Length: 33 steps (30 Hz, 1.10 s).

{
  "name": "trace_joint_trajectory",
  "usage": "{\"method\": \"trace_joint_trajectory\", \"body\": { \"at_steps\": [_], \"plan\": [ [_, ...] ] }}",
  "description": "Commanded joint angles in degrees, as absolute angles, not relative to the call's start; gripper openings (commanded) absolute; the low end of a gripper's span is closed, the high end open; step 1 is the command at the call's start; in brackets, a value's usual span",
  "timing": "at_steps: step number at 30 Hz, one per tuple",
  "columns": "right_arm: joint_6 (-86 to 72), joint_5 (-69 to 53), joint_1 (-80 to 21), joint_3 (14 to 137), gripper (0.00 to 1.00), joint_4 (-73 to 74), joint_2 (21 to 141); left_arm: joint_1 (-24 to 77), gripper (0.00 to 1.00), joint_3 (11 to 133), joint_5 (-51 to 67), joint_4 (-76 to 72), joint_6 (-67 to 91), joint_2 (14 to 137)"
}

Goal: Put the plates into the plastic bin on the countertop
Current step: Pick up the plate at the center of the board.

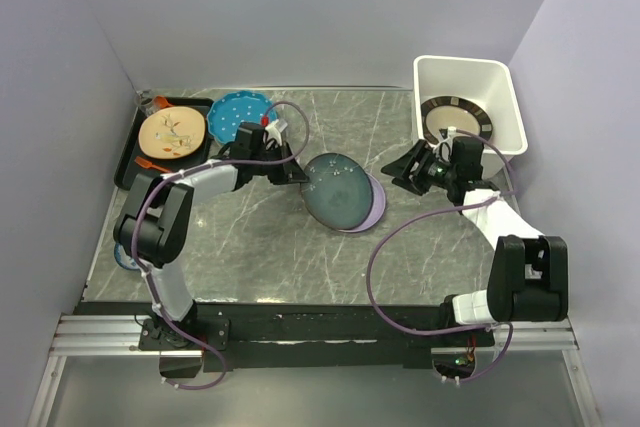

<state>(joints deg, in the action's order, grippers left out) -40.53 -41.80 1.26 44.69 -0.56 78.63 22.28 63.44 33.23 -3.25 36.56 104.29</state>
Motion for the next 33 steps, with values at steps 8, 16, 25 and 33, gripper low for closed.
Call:
{"method": "trace_joint_trajectory", "body": {
  "at_steps": [8, 16, 25, 33],
  "plan": [
    [-40.87, -45.7, 0.26, 42.02, 0.66, -7.55, 80.16, 19.69, 0.01, 61.88, 42.8, -13.79, 42.36, 95.54],
    [-41.31, -46.93, -3.51, 41.22, 0.67, -9.75, 82.96, 17.85, 0.01, 59.86, 45.35, -17.04, 45.6, 93.61],
    [-41.31, -47.11, -4.39, 40.52, 0.68, -11.24, 84.99, 16.35, 0.01, 58.89, 47.46, -19.25, 47.28, 90.97],
    [-42.19, -47.81, -4.48, 39.55, 0.69, -13.27, 85.52, 15.82, 0.01, 58.45, 49.04, -20.48, 48.51, 89.12]
  ]
}}
